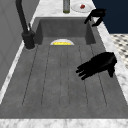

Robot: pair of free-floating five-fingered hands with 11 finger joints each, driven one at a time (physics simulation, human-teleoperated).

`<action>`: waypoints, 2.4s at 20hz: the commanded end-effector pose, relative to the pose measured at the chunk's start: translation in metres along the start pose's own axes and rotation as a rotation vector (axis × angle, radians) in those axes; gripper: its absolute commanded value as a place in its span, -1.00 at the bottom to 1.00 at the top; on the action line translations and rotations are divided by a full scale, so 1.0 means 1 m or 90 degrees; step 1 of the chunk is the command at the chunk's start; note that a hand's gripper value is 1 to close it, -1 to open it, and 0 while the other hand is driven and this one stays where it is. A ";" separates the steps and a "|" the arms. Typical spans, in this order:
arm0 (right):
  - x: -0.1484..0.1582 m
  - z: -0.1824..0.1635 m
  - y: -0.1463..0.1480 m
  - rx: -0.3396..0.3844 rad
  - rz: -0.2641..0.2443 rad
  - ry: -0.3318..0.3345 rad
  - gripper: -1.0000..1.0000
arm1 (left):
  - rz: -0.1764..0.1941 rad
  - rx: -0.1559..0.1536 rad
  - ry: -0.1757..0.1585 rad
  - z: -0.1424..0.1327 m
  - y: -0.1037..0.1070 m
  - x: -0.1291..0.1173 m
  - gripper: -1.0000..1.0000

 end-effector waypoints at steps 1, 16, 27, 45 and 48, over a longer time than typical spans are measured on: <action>0.000 0.000 0.000 0.000 0.000 0.000 0.00 | 0.010 -0.001 0.000 0.000 0.003 -0.006 -1.00; 0.004 -0.002 -0.021 0.010 0.008 -0.036 -1.00 | -0.016 -0.001 -0.001 -0.006 0.007 -0.007 0.00; 0.043 -0.042 -0.041 0.036 0.010 -0.038 -1.00 | -0.026 0.005 0.003 -0.006 0.007 -0.008 0.00; 0.083 -0.101 0.018 0.038 -0.095 0.094 -1.00 | -0.030 0.007 0.005 -0.006 0.007 -0.008 0.00; 0.084 -0.105 0.032 0.049 -0.115 0.128 -1.00 | -0.030 0.007 0.005 -0.006 0.007 -0.008 0.00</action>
